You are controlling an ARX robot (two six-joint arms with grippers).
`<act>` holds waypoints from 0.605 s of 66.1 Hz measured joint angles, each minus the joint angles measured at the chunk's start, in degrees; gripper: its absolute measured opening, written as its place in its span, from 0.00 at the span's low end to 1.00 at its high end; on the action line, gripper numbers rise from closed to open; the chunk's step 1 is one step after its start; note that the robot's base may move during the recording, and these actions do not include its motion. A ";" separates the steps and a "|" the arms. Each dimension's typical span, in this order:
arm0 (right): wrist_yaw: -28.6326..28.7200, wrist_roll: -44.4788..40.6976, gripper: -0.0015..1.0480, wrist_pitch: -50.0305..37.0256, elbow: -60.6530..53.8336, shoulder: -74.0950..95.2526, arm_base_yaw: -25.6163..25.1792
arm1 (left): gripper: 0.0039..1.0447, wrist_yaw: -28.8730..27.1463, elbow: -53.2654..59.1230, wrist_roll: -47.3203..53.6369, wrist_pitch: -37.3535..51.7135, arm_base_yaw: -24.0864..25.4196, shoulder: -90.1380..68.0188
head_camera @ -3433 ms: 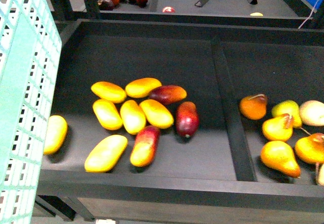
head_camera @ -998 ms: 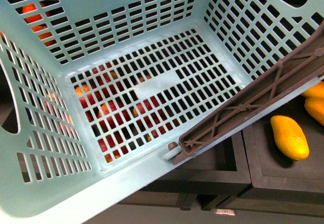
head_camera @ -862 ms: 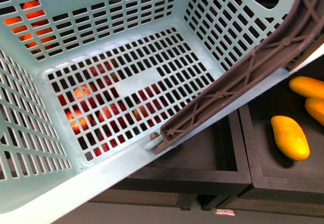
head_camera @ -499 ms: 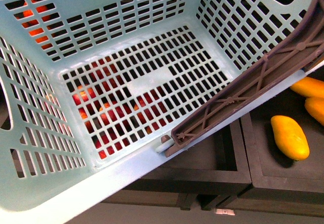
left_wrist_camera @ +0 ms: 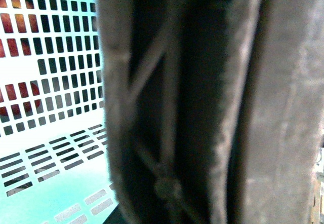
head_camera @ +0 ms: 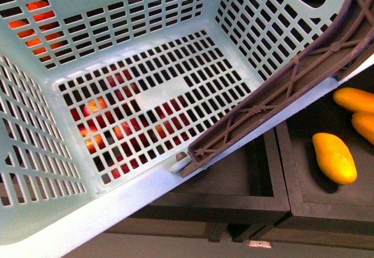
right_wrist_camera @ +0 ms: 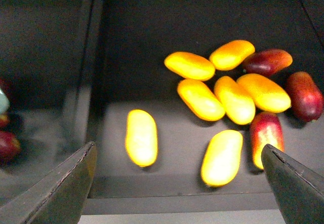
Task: Pick mango and avocado into basket
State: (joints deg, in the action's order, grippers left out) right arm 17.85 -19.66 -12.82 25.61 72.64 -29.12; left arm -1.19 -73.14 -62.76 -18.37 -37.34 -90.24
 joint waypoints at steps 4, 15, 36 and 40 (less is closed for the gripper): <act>-1.99 -4.02 0.92 -4.83 2.32 9.42 0.17 | 0.12 0.17 0.00 -0.02 0.00 0.00 0.00; -3.56 -8.74 0.92 -8.33 8.22 29.40 3.26 | 0.12 0.07 0.00 0.00 0.00 0.00 0.00; -8.35 -10.93 0.92 -5.42 20.94 51.36 11.08 | 0.12 -0.07 0.00 0.00 0.00 0.00 0.00; -8.66 -11.58 0.92 -4.59 23.06 54.12 12.41 | 0.12 0.00 0.00 0.00 0.00 0.00 0.00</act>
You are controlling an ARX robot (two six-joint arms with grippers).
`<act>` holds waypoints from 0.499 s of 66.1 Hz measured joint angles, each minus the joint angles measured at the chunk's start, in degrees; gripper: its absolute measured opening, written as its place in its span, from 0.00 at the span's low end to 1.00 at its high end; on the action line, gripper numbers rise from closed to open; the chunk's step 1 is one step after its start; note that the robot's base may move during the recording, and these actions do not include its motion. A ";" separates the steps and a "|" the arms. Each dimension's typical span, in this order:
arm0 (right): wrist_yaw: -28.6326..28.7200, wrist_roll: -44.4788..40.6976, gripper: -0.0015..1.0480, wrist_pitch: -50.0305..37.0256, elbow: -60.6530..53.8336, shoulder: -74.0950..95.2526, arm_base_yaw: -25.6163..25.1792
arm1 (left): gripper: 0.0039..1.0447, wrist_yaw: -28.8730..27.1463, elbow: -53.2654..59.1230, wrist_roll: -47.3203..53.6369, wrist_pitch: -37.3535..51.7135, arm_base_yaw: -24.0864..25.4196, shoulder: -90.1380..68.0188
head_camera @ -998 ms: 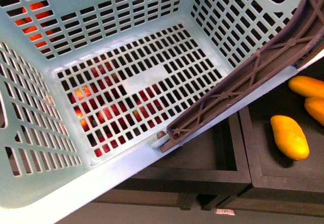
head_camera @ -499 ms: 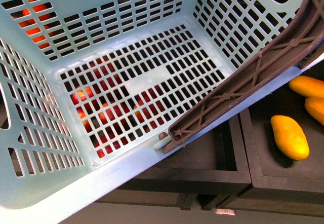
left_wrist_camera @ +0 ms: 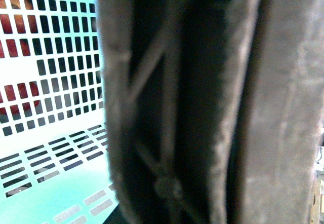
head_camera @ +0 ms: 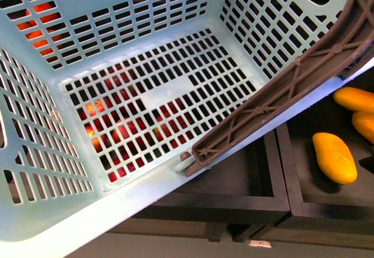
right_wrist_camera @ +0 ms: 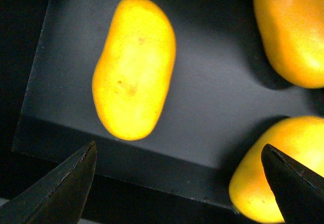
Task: Pick mango and avocado into basket
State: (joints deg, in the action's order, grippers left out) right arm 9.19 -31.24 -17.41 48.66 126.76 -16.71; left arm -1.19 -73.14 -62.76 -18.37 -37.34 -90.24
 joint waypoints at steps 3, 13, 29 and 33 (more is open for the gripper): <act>-0.15 -0.17 0.92 0.39 1.05 1.29 0.52 | 0.12 0.09 0.00 0.00 0.00 0.00 0.00; -0.15 -0.24 0.92 2.29 5.20 5.40 1.88 | 0.12 0.13 0.00 -0.02 0.00 0.00 0.00; 1.60 1.14 0.92 5.33 10.86 9.70 3.23 | 0.12 -0.07 0.00 0.02 0.00 0.00 0.00; 1.81 1.38 0.92 5.73 11.78 10.51 3.72 | 0.12 0.07 0.00 0.00 0.00 0.00 0.00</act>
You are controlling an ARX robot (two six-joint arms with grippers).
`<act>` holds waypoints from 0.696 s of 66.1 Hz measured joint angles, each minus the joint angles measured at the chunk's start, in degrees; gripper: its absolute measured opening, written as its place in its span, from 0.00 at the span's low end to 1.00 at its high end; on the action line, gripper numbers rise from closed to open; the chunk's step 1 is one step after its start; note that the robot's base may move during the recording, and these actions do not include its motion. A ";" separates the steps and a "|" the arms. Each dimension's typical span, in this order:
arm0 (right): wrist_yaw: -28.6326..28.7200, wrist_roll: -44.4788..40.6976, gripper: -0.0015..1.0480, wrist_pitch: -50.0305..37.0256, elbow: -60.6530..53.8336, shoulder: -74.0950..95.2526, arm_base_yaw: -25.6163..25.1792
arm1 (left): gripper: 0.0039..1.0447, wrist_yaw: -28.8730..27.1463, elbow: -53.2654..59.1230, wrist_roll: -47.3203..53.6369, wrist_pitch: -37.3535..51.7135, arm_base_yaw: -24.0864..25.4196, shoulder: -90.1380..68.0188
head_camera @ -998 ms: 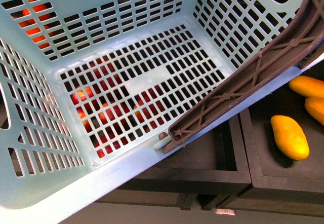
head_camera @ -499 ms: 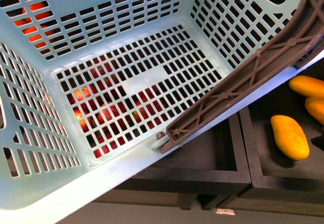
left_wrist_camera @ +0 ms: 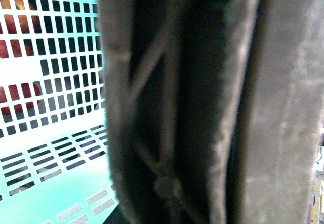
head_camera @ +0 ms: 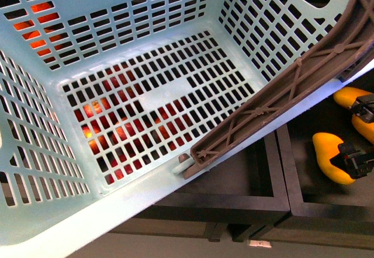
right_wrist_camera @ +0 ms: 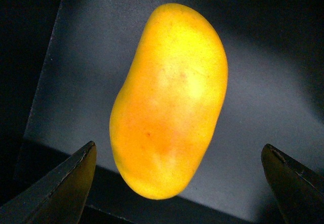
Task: Pick mango and avocado into basket
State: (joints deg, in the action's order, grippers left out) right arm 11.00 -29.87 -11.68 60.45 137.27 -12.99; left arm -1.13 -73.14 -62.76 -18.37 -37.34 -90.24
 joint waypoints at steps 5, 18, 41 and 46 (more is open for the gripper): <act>0.15 0.09 0.92 0.46 1.05 1.20 0.72 | 0.12 0.02 0.00 0.00 0.00 0.00 0.00; -1.16 0.02 0.92 2.36 5.99 6.56 1.84 | 0.12 0.00 0.00 0.00 0.00 0.00 0.00; -2.08 0.26 0.88 3.72 9.75 9.84 2.49 | 0.12 0.02 0.00 0.00 0.00 0.00 0.00; -2.10 0.31 0.80 3.82 10.10 10.12 2.56 | 0.12 0.02 0.00 0.00 0.00 0.00 0.00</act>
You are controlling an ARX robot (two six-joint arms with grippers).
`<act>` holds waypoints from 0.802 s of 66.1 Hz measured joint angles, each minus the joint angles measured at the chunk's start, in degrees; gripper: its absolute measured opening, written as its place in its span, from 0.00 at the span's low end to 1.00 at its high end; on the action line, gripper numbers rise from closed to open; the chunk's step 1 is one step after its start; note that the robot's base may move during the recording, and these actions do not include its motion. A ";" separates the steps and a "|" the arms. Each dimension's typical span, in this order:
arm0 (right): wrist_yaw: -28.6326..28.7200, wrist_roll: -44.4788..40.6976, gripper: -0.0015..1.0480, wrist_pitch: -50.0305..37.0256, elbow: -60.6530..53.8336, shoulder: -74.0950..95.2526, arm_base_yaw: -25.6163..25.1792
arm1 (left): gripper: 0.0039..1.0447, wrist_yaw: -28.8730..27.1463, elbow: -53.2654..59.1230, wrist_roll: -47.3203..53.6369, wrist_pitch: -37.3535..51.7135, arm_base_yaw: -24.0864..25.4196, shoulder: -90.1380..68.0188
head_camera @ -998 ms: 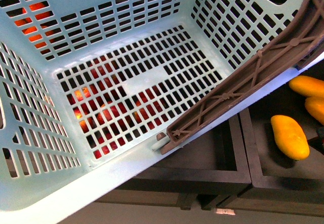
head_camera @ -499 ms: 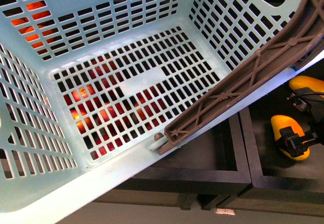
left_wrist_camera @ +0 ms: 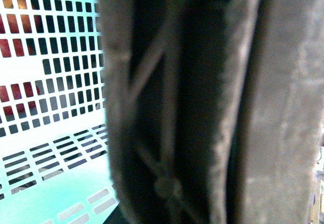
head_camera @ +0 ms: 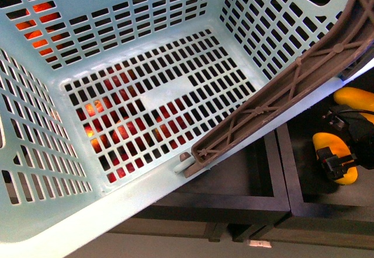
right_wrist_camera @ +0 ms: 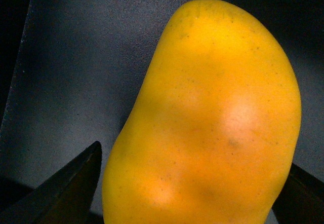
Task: Pick mango and avocado into basket
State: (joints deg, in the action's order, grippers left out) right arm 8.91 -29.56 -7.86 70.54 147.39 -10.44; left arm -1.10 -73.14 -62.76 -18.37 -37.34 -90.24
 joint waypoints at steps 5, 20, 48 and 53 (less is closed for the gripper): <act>0.07 0.26 0.71 0.37 0.26 0.13 0.00 | 0.12 0.00 0.00 0.00 0.00 0.00 0.00; 1.31 1.77 0.63 0.87 0.48 0.15 -0.28 | 0.12 -0.02 0.00 0.00 0.00 0.00 0.00; 6.73 7.50 0.62 -0.44 -3.04 -5.95 -4.15 | 0.12 -0.02 0.00 0.00 0.00 0.00 0.00; 9.09 9.77 0.62 -2.93 -4.87 -10.67 -5.68 | 0.12 -0.02 0.00 0.00 0.00 0.00 0.00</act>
State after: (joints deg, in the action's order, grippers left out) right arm 18.00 -19.79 -10.79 65.67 136.73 -16.12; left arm -1.13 -73.14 -62.76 -18.37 -37.34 -90.24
